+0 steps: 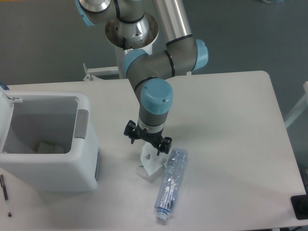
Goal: Place the trash in the trash can
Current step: 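Lower the gripper onto the white paper item and close on it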
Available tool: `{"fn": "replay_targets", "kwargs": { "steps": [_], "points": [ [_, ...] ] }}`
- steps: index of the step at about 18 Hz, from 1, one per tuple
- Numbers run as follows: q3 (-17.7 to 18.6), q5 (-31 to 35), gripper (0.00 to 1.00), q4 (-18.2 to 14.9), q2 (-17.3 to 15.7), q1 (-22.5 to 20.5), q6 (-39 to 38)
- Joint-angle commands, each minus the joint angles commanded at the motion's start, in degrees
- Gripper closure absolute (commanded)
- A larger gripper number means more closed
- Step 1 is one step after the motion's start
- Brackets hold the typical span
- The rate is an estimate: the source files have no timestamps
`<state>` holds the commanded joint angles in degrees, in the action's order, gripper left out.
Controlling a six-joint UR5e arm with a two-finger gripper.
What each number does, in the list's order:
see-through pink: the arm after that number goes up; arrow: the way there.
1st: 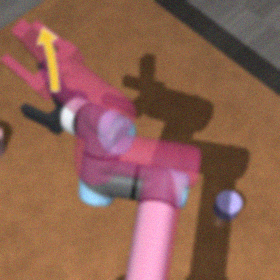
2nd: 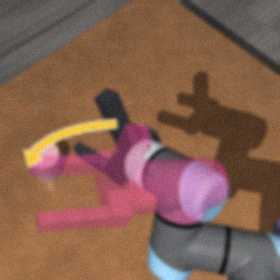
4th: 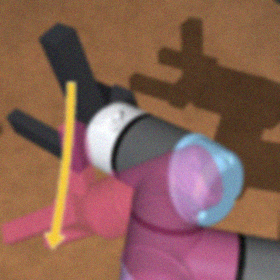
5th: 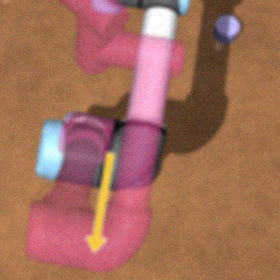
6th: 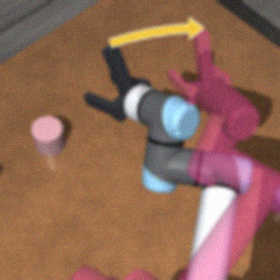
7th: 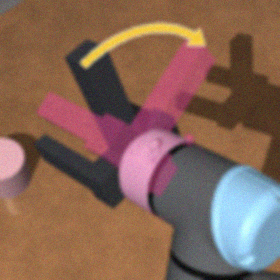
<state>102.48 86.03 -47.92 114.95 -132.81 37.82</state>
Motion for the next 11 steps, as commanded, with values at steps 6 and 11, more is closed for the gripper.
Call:
{"fn": "replay_targets", "kwargs": {
  "steps": [6,11],
  "points": [
    [-0.35,1.95,0.86,0.10,0.10,0.71,-0.99],
    [-0.53,1.95,1.00,0.19,-0.08,0.53,-0.73]
  ]
}}
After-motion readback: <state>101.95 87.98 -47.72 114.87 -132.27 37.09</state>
